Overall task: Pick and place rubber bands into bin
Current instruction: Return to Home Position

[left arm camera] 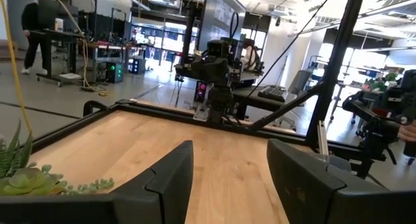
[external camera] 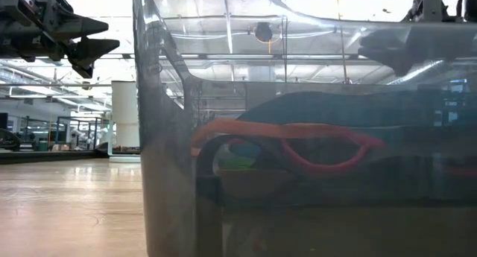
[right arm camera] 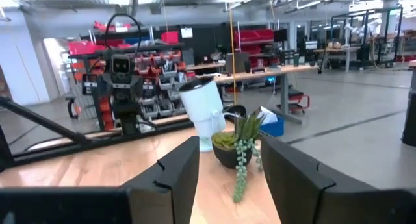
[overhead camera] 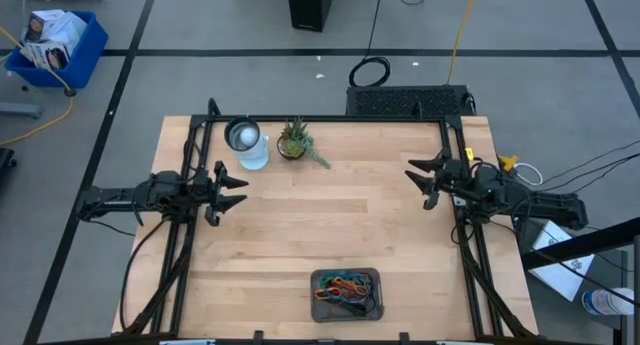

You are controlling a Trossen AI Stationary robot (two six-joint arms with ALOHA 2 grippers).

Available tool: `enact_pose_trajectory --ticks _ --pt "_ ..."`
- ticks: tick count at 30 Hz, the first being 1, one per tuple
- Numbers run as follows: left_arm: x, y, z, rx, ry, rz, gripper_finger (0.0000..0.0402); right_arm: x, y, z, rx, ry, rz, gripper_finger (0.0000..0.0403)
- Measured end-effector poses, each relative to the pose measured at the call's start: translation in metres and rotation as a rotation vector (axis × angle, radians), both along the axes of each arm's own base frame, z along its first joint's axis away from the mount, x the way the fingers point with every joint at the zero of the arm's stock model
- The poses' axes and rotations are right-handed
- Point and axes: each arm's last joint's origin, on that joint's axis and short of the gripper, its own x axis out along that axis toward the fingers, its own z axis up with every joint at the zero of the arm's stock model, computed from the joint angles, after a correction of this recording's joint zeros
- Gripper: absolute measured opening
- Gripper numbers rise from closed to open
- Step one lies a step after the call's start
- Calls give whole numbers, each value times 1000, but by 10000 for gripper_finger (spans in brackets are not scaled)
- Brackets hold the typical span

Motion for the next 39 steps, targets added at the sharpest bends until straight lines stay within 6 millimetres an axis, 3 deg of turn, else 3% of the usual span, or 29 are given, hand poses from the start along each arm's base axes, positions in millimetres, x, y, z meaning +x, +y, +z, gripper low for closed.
enact_pose_trajectory --ticks 14,39 --pt "0 0 -1 -1 6 2 203 4 0 -19 21 16 2 158" --pt "0 0 -1 -2 7 -3 202 4 -1 -22 54 24 4 159"
